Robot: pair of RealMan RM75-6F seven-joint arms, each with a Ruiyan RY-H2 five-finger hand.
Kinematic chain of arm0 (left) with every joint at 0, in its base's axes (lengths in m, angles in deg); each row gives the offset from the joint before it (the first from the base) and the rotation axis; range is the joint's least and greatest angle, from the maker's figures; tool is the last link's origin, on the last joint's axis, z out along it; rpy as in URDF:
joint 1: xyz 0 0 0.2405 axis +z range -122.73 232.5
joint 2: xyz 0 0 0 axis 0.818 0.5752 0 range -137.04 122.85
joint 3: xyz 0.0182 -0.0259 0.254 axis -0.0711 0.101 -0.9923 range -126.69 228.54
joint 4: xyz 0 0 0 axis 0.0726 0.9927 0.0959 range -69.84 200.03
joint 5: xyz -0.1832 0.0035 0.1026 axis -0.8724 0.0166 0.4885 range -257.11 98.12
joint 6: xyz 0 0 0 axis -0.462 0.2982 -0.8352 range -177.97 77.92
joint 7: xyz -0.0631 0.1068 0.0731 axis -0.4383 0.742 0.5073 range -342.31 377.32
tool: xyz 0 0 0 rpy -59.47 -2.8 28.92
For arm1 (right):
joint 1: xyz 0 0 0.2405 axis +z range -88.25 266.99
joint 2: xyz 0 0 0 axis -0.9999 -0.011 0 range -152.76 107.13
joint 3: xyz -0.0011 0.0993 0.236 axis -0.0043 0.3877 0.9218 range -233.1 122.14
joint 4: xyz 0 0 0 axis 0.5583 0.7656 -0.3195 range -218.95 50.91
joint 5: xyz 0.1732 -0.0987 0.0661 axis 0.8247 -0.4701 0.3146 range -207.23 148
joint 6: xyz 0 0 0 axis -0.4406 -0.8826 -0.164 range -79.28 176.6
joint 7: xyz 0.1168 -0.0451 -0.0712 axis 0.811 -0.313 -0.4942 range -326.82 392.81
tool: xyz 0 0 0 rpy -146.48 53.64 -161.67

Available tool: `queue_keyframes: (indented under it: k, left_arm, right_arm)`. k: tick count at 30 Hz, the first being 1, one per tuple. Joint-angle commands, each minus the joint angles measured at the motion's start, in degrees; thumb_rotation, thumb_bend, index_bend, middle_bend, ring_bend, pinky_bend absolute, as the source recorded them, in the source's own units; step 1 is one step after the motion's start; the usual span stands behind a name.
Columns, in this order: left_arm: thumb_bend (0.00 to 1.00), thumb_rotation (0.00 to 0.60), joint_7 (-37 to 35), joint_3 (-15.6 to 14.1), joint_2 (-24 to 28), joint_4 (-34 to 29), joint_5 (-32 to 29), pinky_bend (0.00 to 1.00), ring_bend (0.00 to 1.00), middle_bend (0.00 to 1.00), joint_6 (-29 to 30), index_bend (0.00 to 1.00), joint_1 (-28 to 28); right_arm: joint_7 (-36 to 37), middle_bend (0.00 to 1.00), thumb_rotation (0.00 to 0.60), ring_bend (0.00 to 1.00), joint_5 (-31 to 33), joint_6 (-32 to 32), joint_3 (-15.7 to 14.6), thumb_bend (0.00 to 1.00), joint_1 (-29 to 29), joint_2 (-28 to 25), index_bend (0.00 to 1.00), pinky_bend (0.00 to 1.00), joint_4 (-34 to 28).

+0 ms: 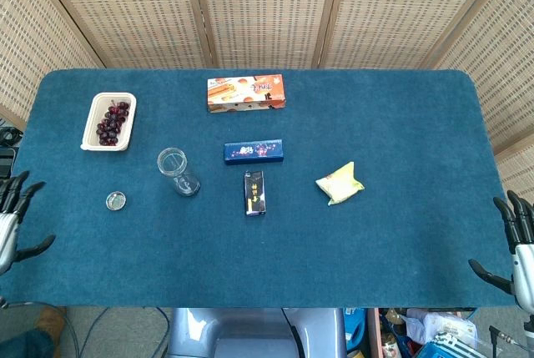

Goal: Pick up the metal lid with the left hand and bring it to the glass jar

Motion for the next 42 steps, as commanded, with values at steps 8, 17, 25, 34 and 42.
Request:
queue_keyframes:
  k: [8,17,25,34,42]
  left_arm:
    - [0.29,0.6,1.6,4.0,-11.5,14.0,-11.3,0.0,0.0,0.0,-16.3,0.39,-10.4]
    - [0.39,0.6,2.8,4.6,-19.9,24.1,-13.0,0.0,0.0,0.0,-17.7,0.45,-13.5]
    - [0.4,0.6,4.2,4.4,-24.1,28.1,-14.8,0.0,0.0,0.0,-20.4,0.46,-15.4]
    - [0.4,0.6,4.1,4.3,-25.9,30.4,-15.8,0.0,0.0,0.0,-20.5,0.52,-15.5]
    - [0.4,0.6,4.0,4.2,-28.2,33.4,-16.5,0.0,0.0,0.0,-21.1,0.52,-15.9]
  right_arm:
    - [1.1,0.0,0.6,0.0,3.3,2.8,0.8,0.0,1.1,0.0,0.01,0.0,1.0]
    - [0.7,0.0,0.6,0.0,3.9,4.6,0.6,0.0,1.9,0.5,0.01,0.0,1.6]
    - [1.2,0.0,0.6,0.0,4.1,4.9,0.5,0.0,1.9,0.5,0.01,0.0,1.5]
    - [2.4,0.0,0.6,0.0,4.1,5.0,0.5,0.0,2.0,0.2,0.01,0.0,1.7]
    - [3.1,0.0,0.6,0.0,4.2,5.1,0.4,0.0,2.0,0.0,0.01,0.0,1.8]
